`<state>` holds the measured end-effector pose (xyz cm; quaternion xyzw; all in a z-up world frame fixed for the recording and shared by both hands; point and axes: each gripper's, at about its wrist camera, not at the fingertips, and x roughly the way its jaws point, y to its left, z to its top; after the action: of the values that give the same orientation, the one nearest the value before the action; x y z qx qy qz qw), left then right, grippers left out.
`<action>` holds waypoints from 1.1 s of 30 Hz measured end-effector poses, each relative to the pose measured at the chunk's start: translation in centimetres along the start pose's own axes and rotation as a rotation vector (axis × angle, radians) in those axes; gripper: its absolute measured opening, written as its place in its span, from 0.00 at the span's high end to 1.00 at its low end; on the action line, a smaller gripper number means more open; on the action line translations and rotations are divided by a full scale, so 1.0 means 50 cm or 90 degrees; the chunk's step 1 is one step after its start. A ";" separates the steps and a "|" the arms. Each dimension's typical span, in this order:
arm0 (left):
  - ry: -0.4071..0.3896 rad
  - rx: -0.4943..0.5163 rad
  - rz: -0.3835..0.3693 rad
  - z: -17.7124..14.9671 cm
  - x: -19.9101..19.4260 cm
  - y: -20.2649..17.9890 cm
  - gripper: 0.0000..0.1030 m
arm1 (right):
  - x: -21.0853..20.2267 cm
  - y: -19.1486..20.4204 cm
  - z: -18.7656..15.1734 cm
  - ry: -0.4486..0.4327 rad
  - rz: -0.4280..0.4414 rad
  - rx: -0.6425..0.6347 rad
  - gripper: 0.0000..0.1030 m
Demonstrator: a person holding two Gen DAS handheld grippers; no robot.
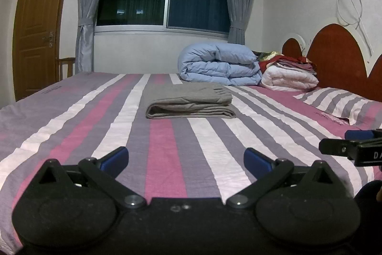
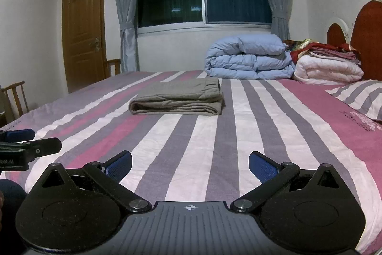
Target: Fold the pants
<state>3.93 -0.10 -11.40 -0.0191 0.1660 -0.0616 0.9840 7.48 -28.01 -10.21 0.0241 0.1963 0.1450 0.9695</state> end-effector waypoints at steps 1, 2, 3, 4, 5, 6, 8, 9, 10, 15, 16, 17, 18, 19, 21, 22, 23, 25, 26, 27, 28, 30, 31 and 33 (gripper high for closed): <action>0.000 -0.001 -0.001 0.000 0.000 0.001 0.06 | 0.000 -0.001 0.000 -0.001 0.001 0.000 0.00; 0.000 -0.001 -0.001 0.000 0.001 0.001 0.06 | 0.000 0.000 0.000 0.000 0.001 0.000 0.00; 0.001 -0.001 -0.002 0.000 0.001 0.001 0.06 | 0.000 0.000 0.000 0.000 0.000 0.000 0.00; 0.001 -0.001 -0.002 0.000 0.001 0.000 0.06 | 0.000 0.000 0.000 0.001 0.000 -0.001 0.00; 0.001 -0.001 -0.001 0.000 0.001 0.000 0.06 | 0.000 0.000 0.000 0.001 0.001 0.000 0.00; 0.000 -0.001 -0.001 0.000 0.000 0.001 0.06 | 0.000 0.000 0.000 0.001 0.001 0.000 0.00; 0.001 0.000 -0.001 0.000 0.001 0.000 0.06 | 0.000 0.001 0.000 0.001 0.000 0.000 0.00; 0.001 0.000 -0.002 0.000 0.001 0.001 0.06 | 0.000 0.001 0.000 0.001 0.000 0.000 0.00; 0.001 -0.001 -0.002 0.000 0.001 0.001 0.06 | 0.000 0.001 0.000 0.001 0.000 0.000 0.00; -0.001 0.000 -0.001 0.000 0.000 0.001 0.06 | 0.000 0.002 0.000 0.000 0.000 0.000 0.00; 0.001 -0.001 -0.003 0.000 0.001 0.001 0.06 | 0.000 0.001 0.000 0.001 0.000 0.000 0.00; 0.000 0.000 -0.001 0.000 0.001 0.001 0.06 | 0.000 0.001 0.000 0.000 0.000 0.000 0.00; -0.001 0.001 -0.001 0.000 0.000 0.001 0.06 | -0.001 0.001 0.000 0.000 0.000 0.000 0.00; 0.000 0.000 -0.002 0.000 0.001 0.001 0.06 | 0.000 0.001 0.000 0.000 0.000 0.000 0.00; 0.000 0.000 -0.002 0.000 0.002 0.001 0.06 | 0.000 0.001 -0.001 0.001 0.000 0.000 0.00; 0.000 -0.001 -0.005 -0.001 0.002 0.002 0.06 | 0.000 0.001 -0.001 0.000 0.000 0.000 0.00; 0.000 -0.002 -0.008 0.000 0.001 0.004 0.06 | 0.000 0.001 -0.001 0.000 0.000 0.000 0.00; -0.001 -0.003 -0.007 0.001 0.000 0.006 0.06 | 0.000 0.002 -0.001 0.001 0.000 -0.001 0.00; 0.000 -0.002 -0.009 0.001 0.002 0.006 0.06 | 0.000 0.002 -0.002 0.001 0.000 -0.002 0.00; 0.000 -0.002 -0.010 0.001 0.001 0.006 0.06 | 0.000 0.003 -0.002 0.000 0.000 -0.001 0.00; 0.000 -0.001 -0.010 0.002 0.001 0.007 0.06 | 0.000 0.003 -0.001 0.000 0.000 -0.002 0.00; 0.001 0.002 -0.011 0.003 0.001 0.007 0.06 | 0.000 0.003 -0.002 0.001 0.000 -0.001 0.00; 0.001 0.003 -0.013 0.005 0.001 0.009 0.06 | 0.000 0.003 -0.002 0.001 0.000 -0.001 0.00; -0.004 0.010 -0.011 0.007 0.000 0.011 0.06 | 0.000 0.002 -0.002 0.001 0.000 -0.001 0.00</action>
<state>4.11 0.44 -11.09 -0.0132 0.1620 -0.0716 0.9841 7.41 -27.89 -10.27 0.0234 0.1967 0.1453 0.9694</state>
